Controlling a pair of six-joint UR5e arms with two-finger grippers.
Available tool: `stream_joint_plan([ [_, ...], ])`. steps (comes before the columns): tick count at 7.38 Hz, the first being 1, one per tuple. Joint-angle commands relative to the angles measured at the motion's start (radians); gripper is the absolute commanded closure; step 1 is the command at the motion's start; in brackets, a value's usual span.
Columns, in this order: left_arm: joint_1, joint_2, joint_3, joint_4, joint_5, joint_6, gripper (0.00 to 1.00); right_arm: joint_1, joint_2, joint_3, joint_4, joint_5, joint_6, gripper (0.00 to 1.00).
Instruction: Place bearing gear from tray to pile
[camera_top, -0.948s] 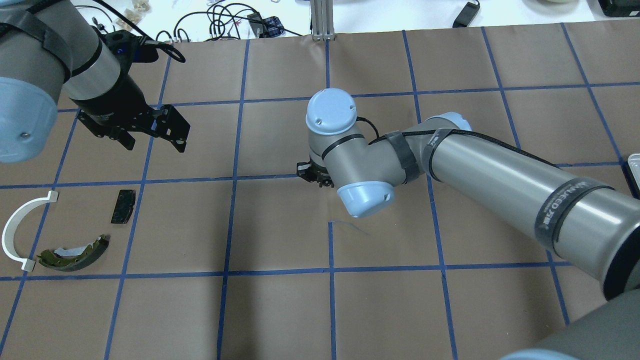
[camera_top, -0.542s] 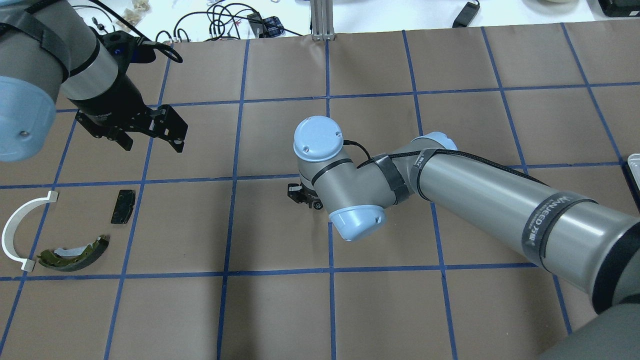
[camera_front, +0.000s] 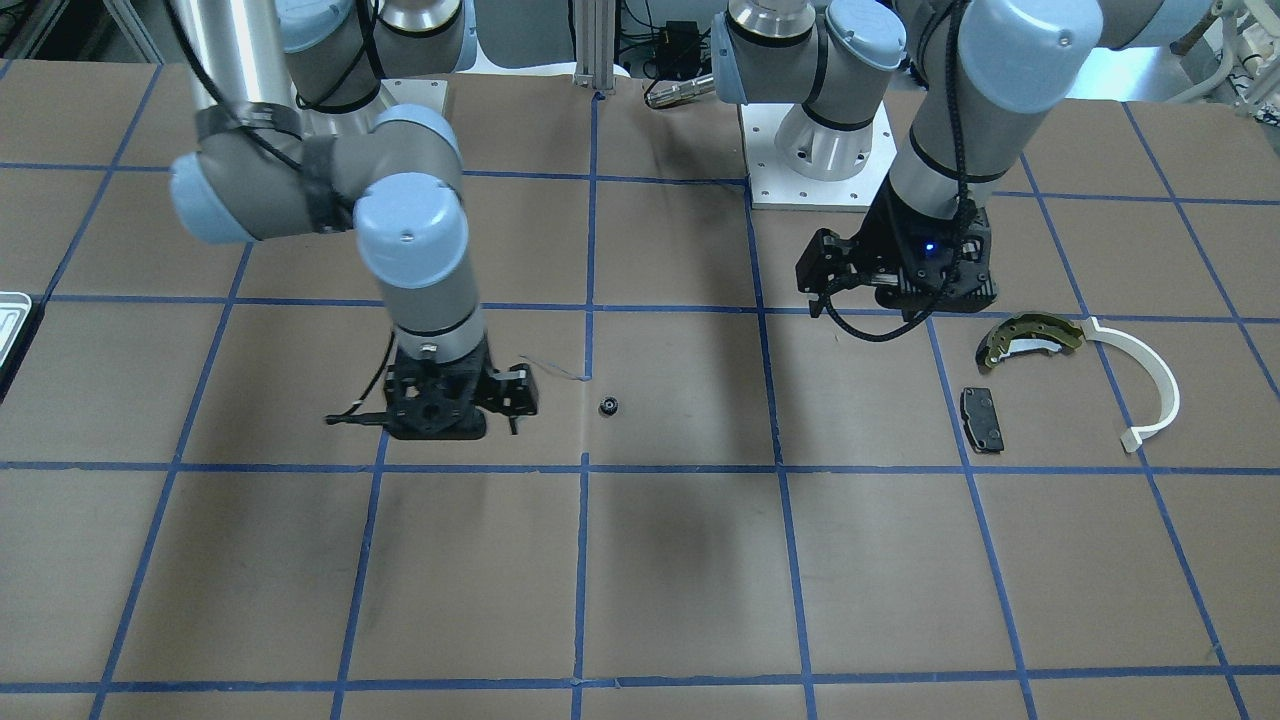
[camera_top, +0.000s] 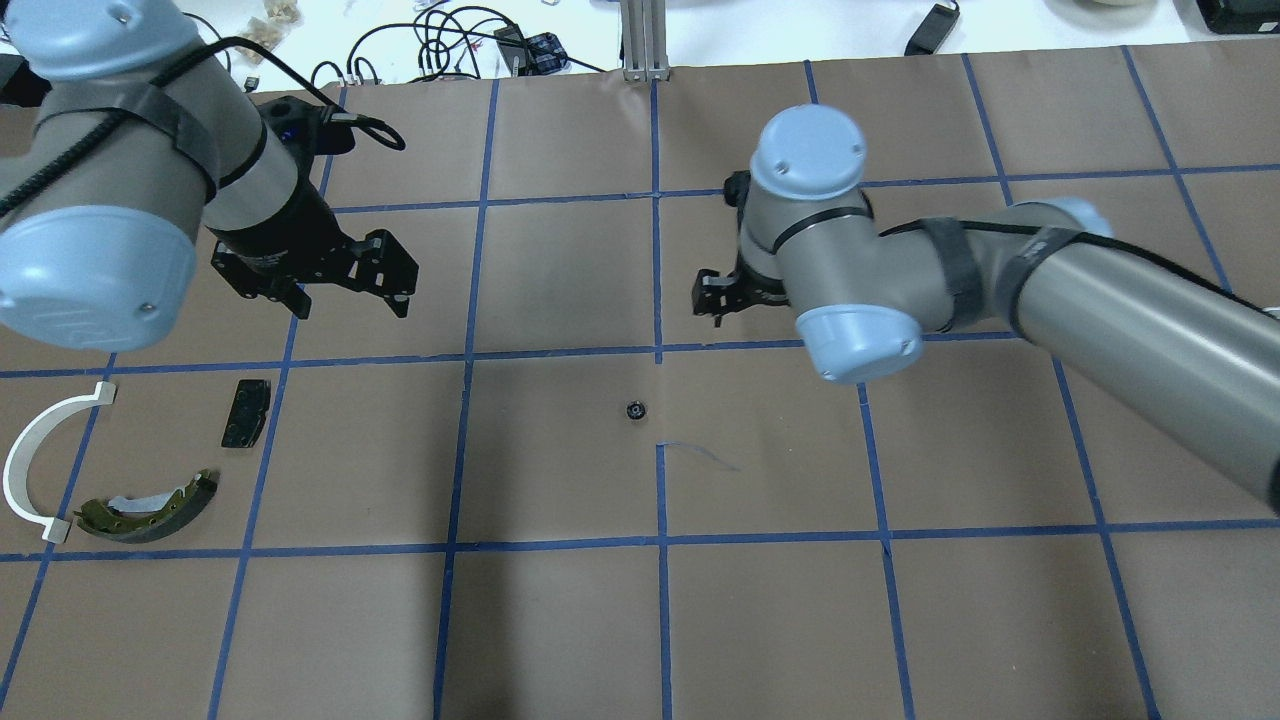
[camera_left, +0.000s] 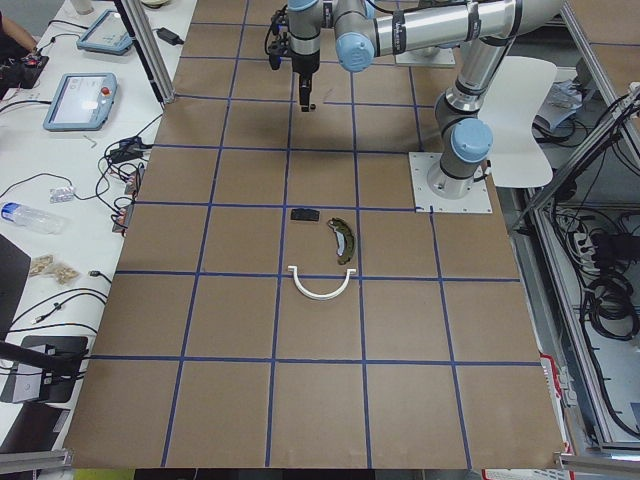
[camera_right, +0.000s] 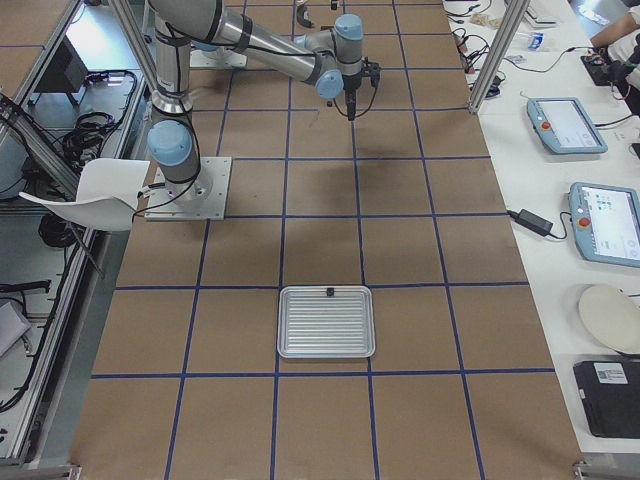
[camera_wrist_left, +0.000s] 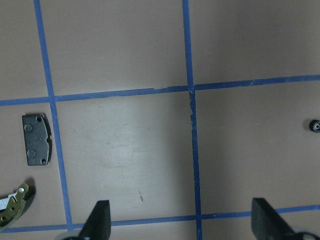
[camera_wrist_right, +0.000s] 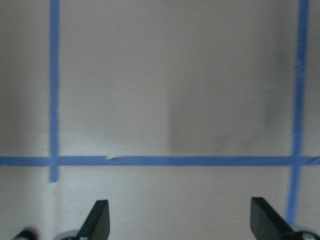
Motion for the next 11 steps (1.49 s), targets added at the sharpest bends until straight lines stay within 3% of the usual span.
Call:
stream_joint_plan([
  [1,-0.155,-0.065,-0.018,0.059,0.002,-0.135,0.00,-0.270,-0.086,0.051,0.102,-0.004,-0.467,0.07],
  [2,-0.208,-0.111,-0.020,0.094,-0.008,-0.155,0.00,-0.386,-0.125,0.089,0.092,-0.004,-0.730,0.08],
  [5,-0.323,-0.266,-0.018,0.251,-0.014,-0.189,0.01,-0.736,-0.135,0.085,0.081,0.001,-1.449,0.05],
  [7,-0.358,-0.349,-0.018,0.320,-0.014,-0.191,0.01,-0.926,-0.092,0.059,0.083,0.005,-1.753,0.00],
  [9,-0.383,-0.422,-0.018,0.378,-0.035,-0.192,0.04,-1.053,0.032,-0.011,0.072,0.004,-2.123,0.00],
  [11,-0.397,-0.472,-0.018,0.415,-0.035,-0.191,0.10,-1.070,0.103,-0.042,-0.001,0.014,-2.279,0.04],
])
